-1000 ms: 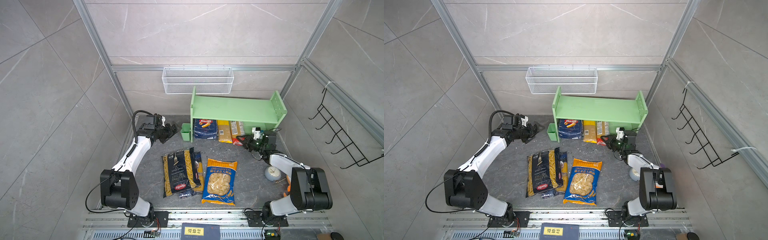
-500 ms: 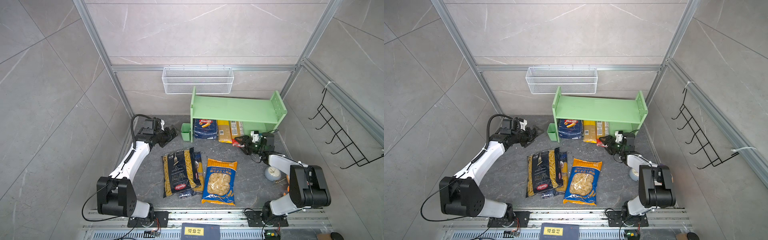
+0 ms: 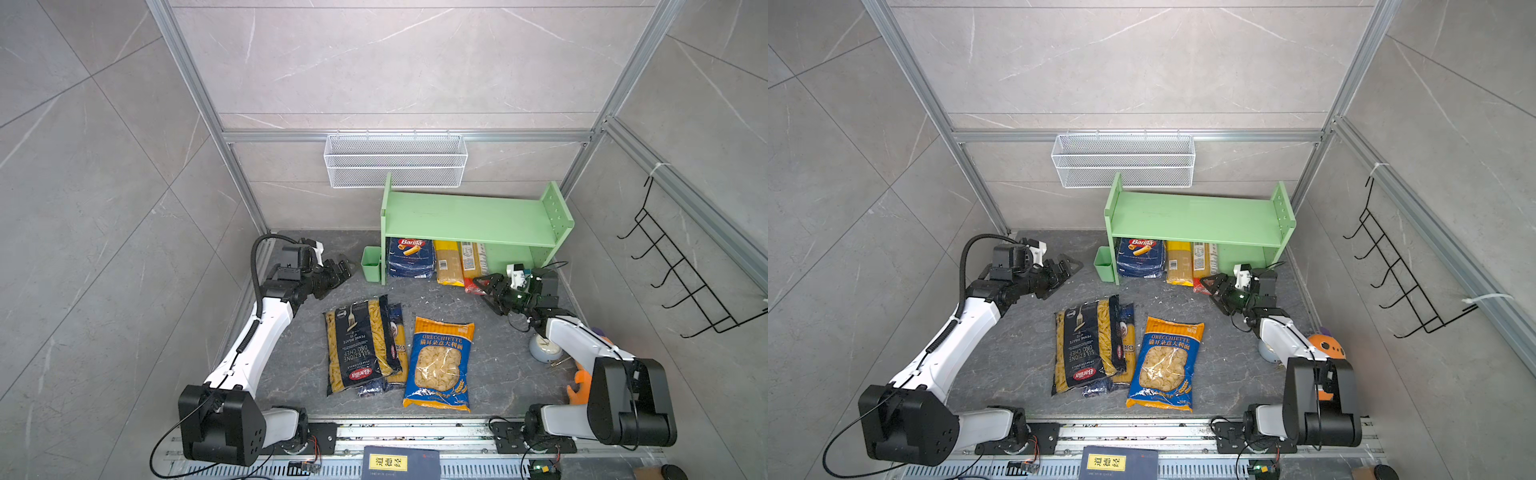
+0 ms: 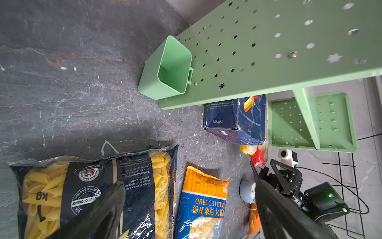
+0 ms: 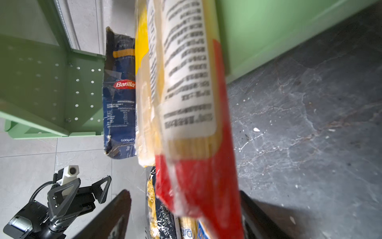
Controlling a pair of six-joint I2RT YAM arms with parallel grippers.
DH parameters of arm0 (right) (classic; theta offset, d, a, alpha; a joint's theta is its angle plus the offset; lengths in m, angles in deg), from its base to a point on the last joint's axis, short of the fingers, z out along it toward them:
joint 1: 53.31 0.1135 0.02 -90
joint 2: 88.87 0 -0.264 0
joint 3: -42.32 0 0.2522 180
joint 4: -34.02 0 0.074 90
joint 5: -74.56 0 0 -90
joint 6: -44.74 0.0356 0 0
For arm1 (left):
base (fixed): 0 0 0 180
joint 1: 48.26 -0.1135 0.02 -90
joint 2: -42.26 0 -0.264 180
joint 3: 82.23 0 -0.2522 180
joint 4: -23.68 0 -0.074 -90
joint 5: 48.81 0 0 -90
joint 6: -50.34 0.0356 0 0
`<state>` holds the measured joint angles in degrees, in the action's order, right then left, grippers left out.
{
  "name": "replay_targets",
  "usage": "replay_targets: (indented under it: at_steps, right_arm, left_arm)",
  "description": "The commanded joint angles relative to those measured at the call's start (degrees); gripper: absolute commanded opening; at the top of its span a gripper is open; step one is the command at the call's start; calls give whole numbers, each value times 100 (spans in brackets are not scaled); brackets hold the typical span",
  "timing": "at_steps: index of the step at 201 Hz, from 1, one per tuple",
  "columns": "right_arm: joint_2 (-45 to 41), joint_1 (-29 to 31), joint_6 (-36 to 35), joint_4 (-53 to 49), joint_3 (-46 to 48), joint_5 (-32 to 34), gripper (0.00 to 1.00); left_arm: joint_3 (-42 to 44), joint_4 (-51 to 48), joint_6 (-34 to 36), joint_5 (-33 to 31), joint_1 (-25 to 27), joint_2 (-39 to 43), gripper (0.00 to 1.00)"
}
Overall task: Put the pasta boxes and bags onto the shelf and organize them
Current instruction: 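Withdraw the right gripper from the shelf toward the pasta pile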
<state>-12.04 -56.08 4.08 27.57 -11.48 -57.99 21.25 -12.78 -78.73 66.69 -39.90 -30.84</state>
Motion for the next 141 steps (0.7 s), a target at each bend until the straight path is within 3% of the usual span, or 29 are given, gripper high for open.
replay_targets:
  at_steps: [1,69,141]
  right_arm:
    - [-439,-8,-206,-551,11,-113,81]
    - [-2054,-13,-552,-2263,362,-242,81]
    - [-3632,142,-812,-4064,662,-554,81]
  left_arm:
    - [59,-16,-38,-104,-27,312,100]
    - [763,-493,-64,-396,-27,1160,100]
    - [1919,-801,-714,-475,-9,2328,100]
